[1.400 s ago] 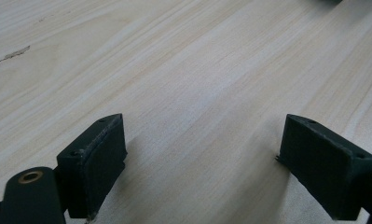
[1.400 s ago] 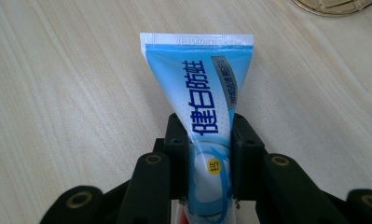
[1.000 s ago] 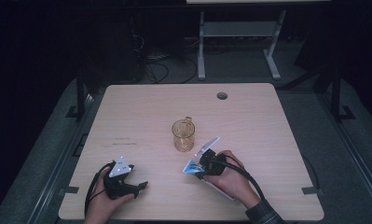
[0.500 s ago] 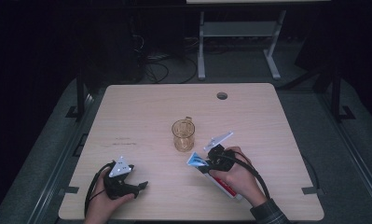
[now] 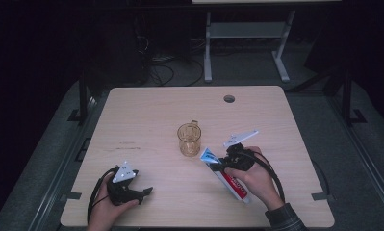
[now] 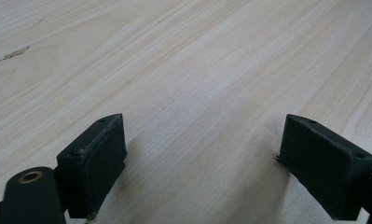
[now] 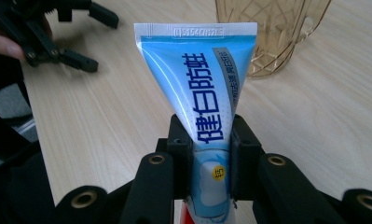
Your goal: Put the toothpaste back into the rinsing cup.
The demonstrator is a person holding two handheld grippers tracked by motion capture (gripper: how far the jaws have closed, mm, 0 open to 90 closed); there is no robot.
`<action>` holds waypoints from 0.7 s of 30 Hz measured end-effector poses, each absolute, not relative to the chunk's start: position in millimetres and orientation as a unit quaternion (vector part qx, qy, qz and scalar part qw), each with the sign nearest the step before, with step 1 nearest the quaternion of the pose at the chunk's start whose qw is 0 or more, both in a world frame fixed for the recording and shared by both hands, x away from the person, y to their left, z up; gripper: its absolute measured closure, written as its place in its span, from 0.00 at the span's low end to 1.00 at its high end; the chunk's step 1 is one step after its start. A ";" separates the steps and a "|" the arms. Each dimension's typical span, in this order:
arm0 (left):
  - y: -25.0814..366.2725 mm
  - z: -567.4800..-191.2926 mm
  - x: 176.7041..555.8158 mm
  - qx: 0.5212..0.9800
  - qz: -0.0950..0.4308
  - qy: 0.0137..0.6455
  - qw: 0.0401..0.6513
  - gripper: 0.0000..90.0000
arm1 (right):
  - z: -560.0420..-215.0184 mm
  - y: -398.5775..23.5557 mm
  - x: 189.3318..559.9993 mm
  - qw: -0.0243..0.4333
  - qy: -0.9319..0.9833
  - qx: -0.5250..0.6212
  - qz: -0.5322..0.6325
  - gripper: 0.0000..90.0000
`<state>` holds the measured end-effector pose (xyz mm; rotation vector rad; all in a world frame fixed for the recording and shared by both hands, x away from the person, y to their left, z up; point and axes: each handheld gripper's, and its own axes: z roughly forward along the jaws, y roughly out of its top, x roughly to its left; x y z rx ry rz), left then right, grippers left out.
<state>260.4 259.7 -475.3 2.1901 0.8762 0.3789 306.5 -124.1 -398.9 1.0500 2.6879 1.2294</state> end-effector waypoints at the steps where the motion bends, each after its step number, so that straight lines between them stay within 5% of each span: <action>1: 259.9 -475.2 260.6 0.853 0.148 0.340 0.366 0.15 | -397.7 -127.0 307.2 0.002 0.853 0.335 0.401 0.82; 21: 259.7 -475.2 260.4 0.853 0.148 0.341 0.366 0.15 | -378.1 -142.9 309.6 0.023 0.814 0.326 0.480 0.82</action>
